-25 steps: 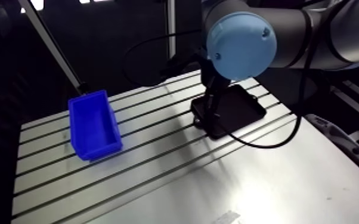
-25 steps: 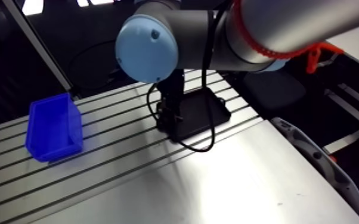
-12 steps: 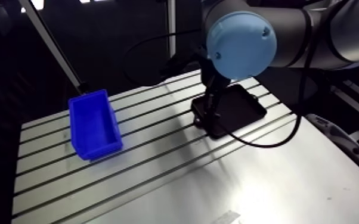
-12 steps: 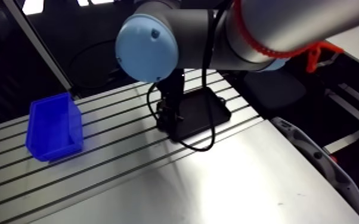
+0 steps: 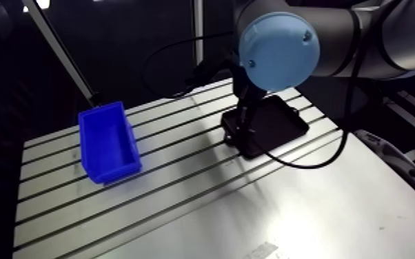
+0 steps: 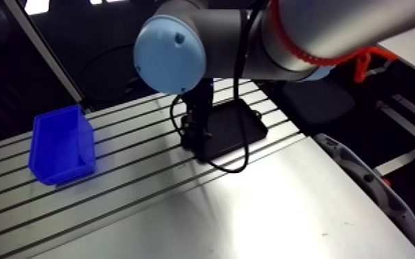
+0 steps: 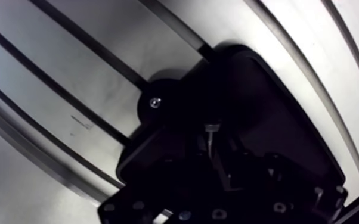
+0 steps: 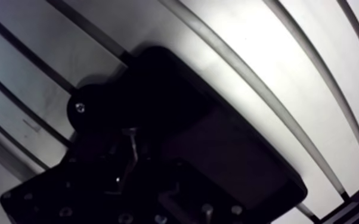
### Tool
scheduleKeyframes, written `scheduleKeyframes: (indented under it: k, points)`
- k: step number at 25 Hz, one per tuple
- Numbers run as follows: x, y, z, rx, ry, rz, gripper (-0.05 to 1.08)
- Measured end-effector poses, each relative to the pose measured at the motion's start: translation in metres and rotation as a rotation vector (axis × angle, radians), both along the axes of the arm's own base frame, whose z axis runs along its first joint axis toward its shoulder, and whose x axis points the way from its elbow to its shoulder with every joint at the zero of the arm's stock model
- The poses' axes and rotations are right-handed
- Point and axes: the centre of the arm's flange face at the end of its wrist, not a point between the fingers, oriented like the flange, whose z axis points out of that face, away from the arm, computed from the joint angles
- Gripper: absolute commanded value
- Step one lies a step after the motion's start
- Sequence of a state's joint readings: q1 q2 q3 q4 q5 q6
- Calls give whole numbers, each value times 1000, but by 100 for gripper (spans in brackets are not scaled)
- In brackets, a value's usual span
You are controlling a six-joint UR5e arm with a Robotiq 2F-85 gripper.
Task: Pick up the M10 bolt from the tray and put it into the blue bin.
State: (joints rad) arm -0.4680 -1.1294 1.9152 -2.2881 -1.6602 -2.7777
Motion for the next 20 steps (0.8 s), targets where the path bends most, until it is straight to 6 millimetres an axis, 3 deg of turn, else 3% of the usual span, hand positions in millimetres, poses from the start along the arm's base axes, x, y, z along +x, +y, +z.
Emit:
scheduleKeyframes:
  k: [15, 20]
  points:
    - [-1, -3, 3, 20, 13, 8, 94]
    - [-3, -3, 15, 23, 27, 20, 102]
